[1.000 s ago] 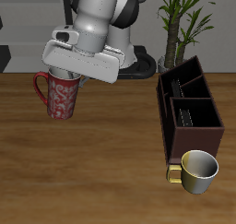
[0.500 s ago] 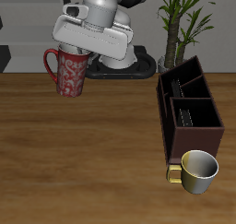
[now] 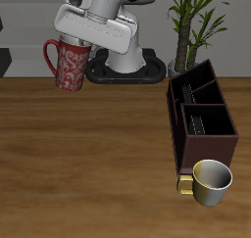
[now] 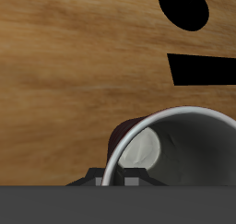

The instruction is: Place the black book into the left desk caddy's front compartment and place the yellow book into the left desk caddy's right compartment and place the red mug into the left desk caddy's left compartment

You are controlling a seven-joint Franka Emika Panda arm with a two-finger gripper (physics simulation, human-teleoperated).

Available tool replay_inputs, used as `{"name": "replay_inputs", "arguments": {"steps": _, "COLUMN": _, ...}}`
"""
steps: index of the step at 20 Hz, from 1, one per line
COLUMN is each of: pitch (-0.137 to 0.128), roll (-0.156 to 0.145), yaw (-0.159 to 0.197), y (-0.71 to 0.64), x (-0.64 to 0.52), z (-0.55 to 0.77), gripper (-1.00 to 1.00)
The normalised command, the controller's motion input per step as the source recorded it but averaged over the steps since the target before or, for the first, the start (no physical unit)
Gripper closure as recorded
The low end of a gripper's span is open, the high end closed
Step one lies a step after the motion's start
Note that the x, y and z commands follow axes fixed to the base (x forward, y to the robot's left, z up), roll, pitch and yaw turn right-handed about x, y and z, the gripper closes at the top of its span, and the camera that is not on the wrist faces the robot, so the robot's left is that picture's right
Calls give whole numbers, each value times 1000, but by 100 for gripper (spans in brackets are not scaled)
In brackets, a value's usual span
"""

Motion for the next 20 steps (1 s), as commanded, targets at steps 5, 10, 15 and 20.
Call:
{"name": "replay_inputs", "arguments": {"steps": 5, "pitch": -26, "roll": -25, "yaw": -24, "y": -58, "x": -449, "z": 240, "gripper": 100}}
{"name": "replay_inputs", "arguments": {"steps": 10, "pitch": -14, "roll": 19, "yaw": -34, "y": 120, "x": -271, "z": 212, "gripper": 100}}
{"name": "replay_inputs", "arguments": {"steps": 15, "pitch": -35, "roll": 21, "yaw": -18, "y": 239, "x": -332, "z": 195, "gripper": 100}}
{"name": "replay_inputs", "arguments": {"steps": 20, "pitch": 0, "roll": -30, "yaw": 39, "y": 126, "x": -230, "z": 148, "gripper": 100}}
